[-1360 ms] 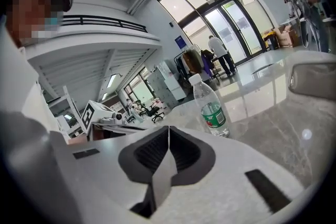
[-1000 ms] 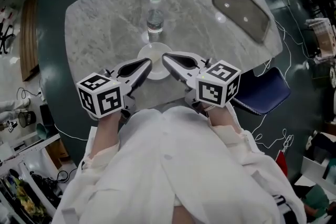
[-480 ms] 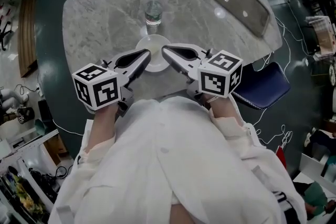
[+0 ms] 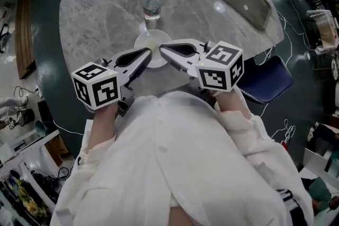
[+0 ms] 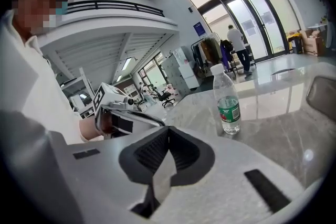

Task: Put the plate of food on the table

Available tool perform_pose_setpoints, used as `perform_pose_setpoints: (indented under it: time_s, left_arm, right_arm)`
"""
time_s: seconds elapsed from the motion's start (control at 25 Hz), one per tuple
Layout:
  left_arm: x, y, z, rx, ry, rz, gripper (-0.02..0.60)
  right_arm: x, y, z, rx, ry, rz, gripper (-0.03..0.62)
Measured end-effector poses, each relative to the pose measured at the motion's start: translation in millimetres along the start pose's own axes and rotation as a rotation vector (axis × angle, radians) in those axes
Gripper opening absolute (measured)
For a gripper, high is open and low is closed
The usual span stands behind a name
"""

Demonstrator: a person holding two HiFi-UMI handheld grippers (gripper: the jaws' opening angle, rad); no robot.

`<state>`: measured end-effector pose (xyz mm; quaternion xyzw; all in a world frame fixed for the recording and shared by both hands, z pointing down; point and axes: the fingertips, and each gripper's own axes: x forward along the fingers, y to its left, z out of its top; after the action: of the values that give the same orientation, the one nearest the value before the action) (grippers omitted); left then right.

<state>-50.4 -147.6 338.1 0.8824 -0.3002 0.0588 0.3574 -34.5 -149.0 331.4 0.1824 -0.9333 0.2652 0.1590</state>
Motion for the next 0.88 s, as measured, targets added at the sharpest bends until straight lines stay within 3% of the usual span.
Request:
perform_pose_setpoints:
  time_s: [0.2,0.88]
  left_arm:
    - [-2.5,0.4,-0.1,-0.009,-0.002,-0.006,0.028]
    - [-3.0,-5.2,-5.3,0.003,0.022,-0.045,0.028]
  right_arm:
    - [2.4,8.2,-2.2,-0.022,0.035,0.044,0.003]
    - [-3.6,9.4,-1.1,-0.086,0.076,0.039,0.003]
